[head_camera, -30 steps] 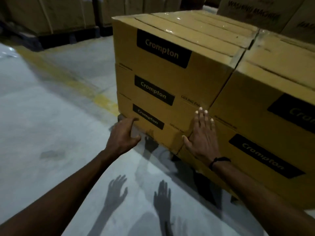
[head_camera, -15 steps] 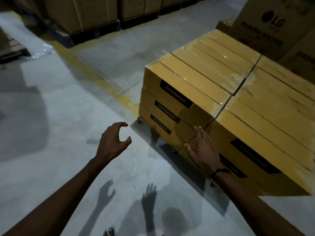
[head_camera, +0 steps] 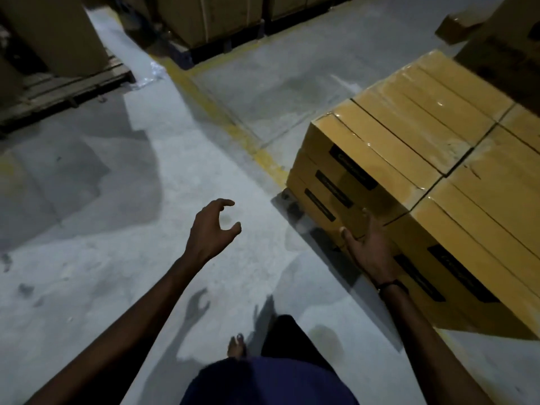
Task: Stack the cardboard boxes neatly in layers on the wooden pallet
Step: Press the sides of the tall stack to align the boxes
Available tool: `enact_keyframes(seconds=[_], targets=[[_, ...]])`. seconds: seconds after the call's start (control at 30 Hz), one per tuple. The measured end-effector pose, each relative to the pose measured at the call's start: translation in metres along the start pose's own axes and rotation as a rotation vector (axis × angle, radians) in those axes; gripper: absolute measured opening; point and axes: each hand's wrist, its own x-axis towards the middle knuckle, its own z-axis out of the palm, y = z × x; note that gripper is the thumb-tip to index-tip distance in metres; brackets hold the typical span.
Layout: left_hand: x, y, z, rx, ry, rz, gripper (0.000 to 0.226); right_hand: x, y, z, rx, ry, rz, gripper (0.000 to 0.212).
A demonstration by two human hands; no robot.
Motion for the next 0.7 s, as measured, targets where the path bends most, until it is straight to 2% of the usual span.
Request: enact_keyframes(seconds=[0.13, 0.27, 0.4, 0.43, 0.6, 0.7], targets=[[0.023, -0.019, -0.013, -0.043, 0.078, -0.097, 0.047, 0.023, -0.020, 0.017, 0.137, -0.038, 0.062, 0.077], [0.081, -0.042, -0.013, -0.063, 0.104, -0.169, 0.048, 0.084, -0.033, 0.044, 0.150, -0.139, 0.085, 0.075], [0.155, -0.058, -0.015, -0.051, 0.123, -0.246, 0.050, 0.171, -0.021, 0.083, 0.117, -0.232, 0.167, 0.103], [0.172, -0.059, -0.017, -0.054, 0.123, -0.280, 0.050, 0.194, -0.012, 0.094, 0.109, -0.256, 0.179, 0.105], [0.263, -0.073, -0.031, -0.049, 0.126, -0.391, 0.052, 0.278, -0.056, 0.102, 0.056, -0.412, 0.174, 0.091], [0.300, -0.082, -0.038, -0.058, 0.131, -0.430, 0.052, 0.319, -0.062, 0.118, 0.028, -0.430, 0.129, 0.115]])
